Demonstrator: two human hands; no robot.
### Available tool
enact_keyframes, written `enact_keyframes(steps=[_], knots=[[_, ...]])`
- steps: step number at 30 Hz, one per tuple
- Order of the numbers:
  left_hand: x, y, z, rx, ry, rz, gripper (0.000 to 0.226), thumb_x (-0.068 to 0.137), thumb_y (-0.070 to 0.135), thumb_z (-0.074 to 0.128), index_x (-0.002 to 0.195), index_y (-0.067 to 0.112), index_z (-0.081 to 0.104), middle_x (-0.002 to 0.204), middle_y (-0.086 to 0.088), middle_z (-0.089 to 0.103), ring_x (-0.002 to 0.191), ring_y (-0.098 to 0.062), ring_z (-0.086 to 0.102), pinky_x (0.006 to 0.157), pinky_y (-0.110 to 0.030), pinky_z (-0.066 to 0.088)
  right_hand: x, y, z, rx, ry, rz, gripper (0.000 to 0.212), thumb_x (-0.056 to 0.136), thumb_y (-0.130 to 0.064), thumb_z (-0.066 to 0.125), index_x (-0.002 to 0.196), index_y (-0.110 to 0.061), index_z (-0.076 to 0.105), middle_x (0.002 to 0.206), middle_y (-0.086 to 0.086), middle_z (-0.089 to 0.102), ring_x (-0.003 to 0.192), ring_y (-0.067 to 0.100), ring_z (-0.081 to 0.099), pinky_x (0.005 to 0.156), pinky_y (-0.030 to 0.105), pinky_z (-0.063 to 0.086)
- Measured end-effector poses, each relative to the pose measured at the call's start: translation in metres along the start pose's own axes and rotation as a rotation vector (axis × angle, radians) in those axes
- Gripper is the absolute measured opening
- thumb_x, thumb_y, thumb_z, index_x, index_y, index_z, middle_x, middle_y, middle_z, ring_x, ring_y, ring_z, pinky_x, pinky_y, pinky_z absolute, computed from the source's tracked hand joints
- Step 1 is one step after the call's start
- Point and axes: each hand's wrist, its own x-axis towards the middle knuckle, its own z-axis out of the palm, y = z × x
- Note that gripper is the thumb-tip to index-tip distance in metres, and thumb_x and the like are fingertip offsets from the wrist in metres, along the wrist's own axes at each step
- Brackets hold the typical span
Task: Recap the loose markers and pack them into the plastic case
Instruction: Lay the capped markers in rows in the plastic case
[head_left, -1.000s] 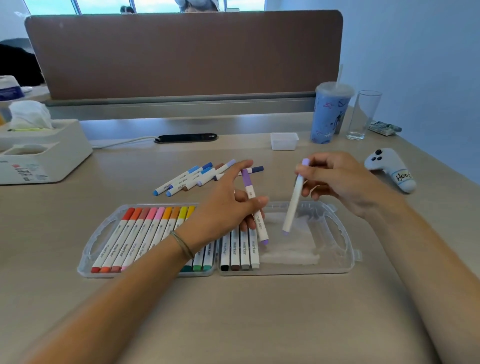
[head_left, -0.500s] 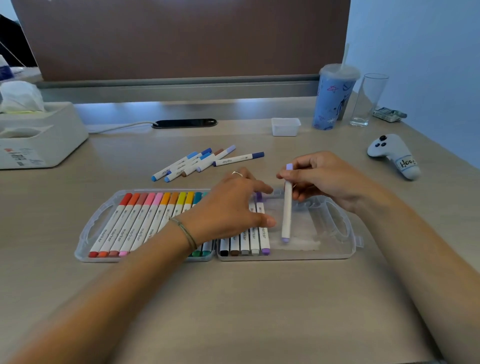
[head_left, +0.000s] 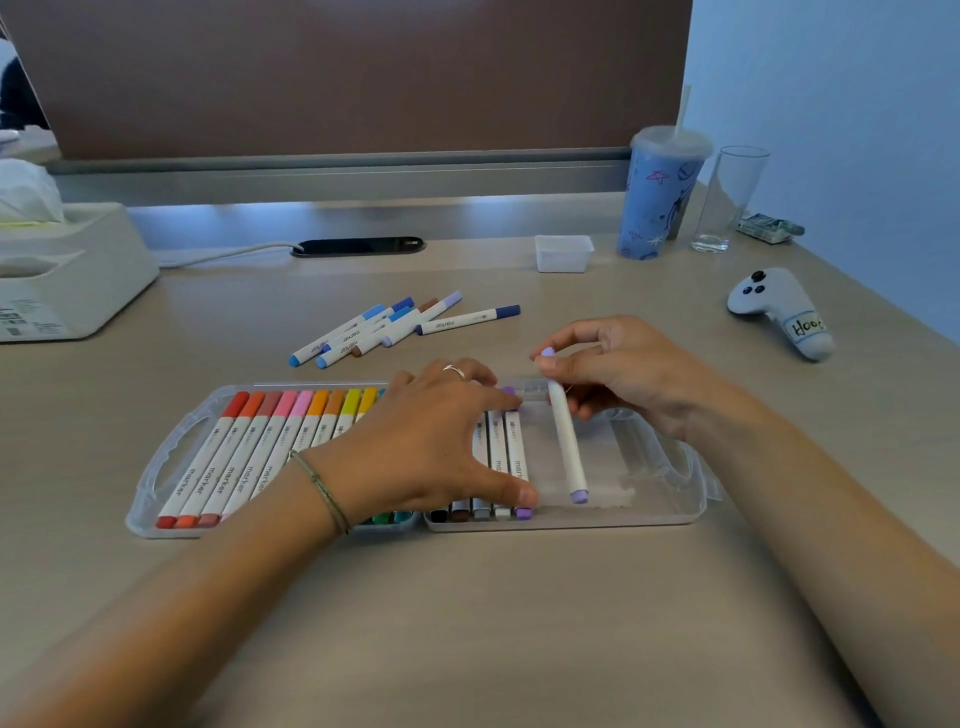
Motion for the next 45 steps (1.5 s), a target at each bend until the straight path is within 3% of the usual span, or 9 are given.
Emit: enact_keyframes(steps=[4, 8, 12, 18, 23, 28, 32, 37, 45], knots=[[0.004, -0.001, 0.0, -0.093, 0.035, -0.024, 0.057, 0.089, 0.068, 0.05, 0.141, 0.044, 0.049, 0.147, 0.011, 0.042, 0.13, -0.011, 0.039, 0.108, -0.04, 0.037, 0.003, 0.002, 0.01, -0.055, 0.052, -0.031, 0.016, 0.086, -0.019, 0.08, 0.095, -0.009, 0.071, 0.065, 0.007, 0.07, 0.053, 0.015, 0.063, 0.051, 0.025, 0.053], [0.003, 0.009, 0.003, -0.415, 0.35, -0.061, 0.03, 0.086, 0.065, 0.058, 0.088, 0.038, 0.071, 0.098, 0.014, 0.063, 0.089, -0.003, 0.055, 0.073, -0.02, 0.044, 0.003, 0.001, 0.016, -0.072, 0.061, -0.085, 0.02, 0.083, -0.014, 0.082, 0.084, -0.01, 0.062, 0.057, 0.006, 0.063, 0.047, 0.012, 0.054, 0.045, 0.023, 0.045], [-0.001, 0.02, 0.003, -0.58, 0.329, -0.048, 0.029, 0.078, 0.055, 0.076, 0.069, 0.028, 0.075, 0.062, 0.009, 0.066, 0.058, 0.001, 0.054, 0.052, -0.009, 0.04, 0.002, 0.0, 0.019, -0.035, 0.071, -0.095, 0.024, 0.084, -0.016, 0.082, 0.082, -0.009, 0.059, 0.052, 0.003, 0.058, 0.043, 0.011, 0.047, 0.043, 0.021, 0.039], [0.002, 0.018, 0.0, -0.665, 0.276, -0.088, 0.014, 0.091, 0.04, 0.068, 0.08, 0.033, 0.074, 0.067, 0.013, 0.07, 0.063, 0.005, 0.064, 0.049, -0.005, 0.042, -0.004, -0.004, 0.013, 0.127, -0.069, -0.066, 0.018, 0.083, -0.025, 0.077, 0.083, -0.008, 0.072, 0.066, 0.006, 0.065, 0.056, 0.014, 0.056, 0.055, 0.022, 0.049], [0.002, 0.014, 0.0, -0.602, 0.215, -0.094, 0.011, 0.089, 0.045, 0.069, 0.089, 0.035, 0.075, 0.077, 0.013, 0.071, 0.069, 0.004, 0.065, 0.051, -0.008, 0.044, -0.008, -0.005, 0.011, -0.09, -0.081, -0.034, 0.018, 0.09, -0.019, 0.075, 0.075, -0.01, 0.076, 0.07, 0.011, 0.071, 0.06, 0.015, 0.064, 0.056, 0.022, 0.052], [0.003, -0.002, -0.003, -0.249, 0.097, -0.073, 0.061, 0.07, 0.064, 0.077, 0.124, 0.043, 0.06, 0.105, 0.018, 0.055, 0.095, -0.004, 0.053, 0.082, -0.024, 0.05, -0.011, -0.007, 0.013, -0.234, -0.11, 0.083, 0.017, 0.094, -0.018, 0.071, 0.086, -0.006, 0.08, 0.077, 0.012, 0.077, 0.061, 0.016, 0.069, 0.053, 0.022, 0.054], [0.001, -0.004, -0.001, -0.163, 0.039, -0.051, 0.086, 0.066, 0.071, 0.075, 0.141, 0.04, 0.048, 0.114, 0.014, 0.048, 0.107, -0.006, 0.046, 0.091, -0.029, 0.048, -0.011, -0.007, 0.02, -0.427, -0.063, 0.103, 0.021, 0.093, -0.025, 0.073, 0.08, -0.01, 0.078, 0.069, 0.006, 0.076, 0.052, 0.012, 0.063, 0.049, 0.021, 0.047], [0.0, -0.005, 0.0, -0.134, 0.03, -0.054, 0.093, 0.066, 0.075, 0.072, 0.147, 0.039, 0.043, 0.116, 0.012, 0.044, 0.108, -0.007, 0.041, 0.088, -0.029, 0.045, -0.017, -0.014, 0.022, -0.59, -0.159, 0.153, 0.028, 0.086, -0.036, 0.08, 0.075, -0.009, 0.077, 0.061, 0.003, 0.073, 0.05, 0.011, 0.061, 0.052, 0.024, 0.048], [0.001, -0.003, 0.001, -0.097, 0.039, -0.054, 0.091, 0.07, 0.073, 0.07, 0.148, 0.039, 0.041, 0.118, 0.011, 0.043, 0.108, -0.007, 0.038, 0.085, -0.026, 0.04, -0.016, -0.012, 0.027, -0.719, -0.179, 0.097, 0.024, 0.093, -0.03, 0.073, 0.076, -0.013, 0.072, 0.051, -0.003, 0.066, 0.044, 0.008, 0.058, 0.049, 0.02, 0.046]])
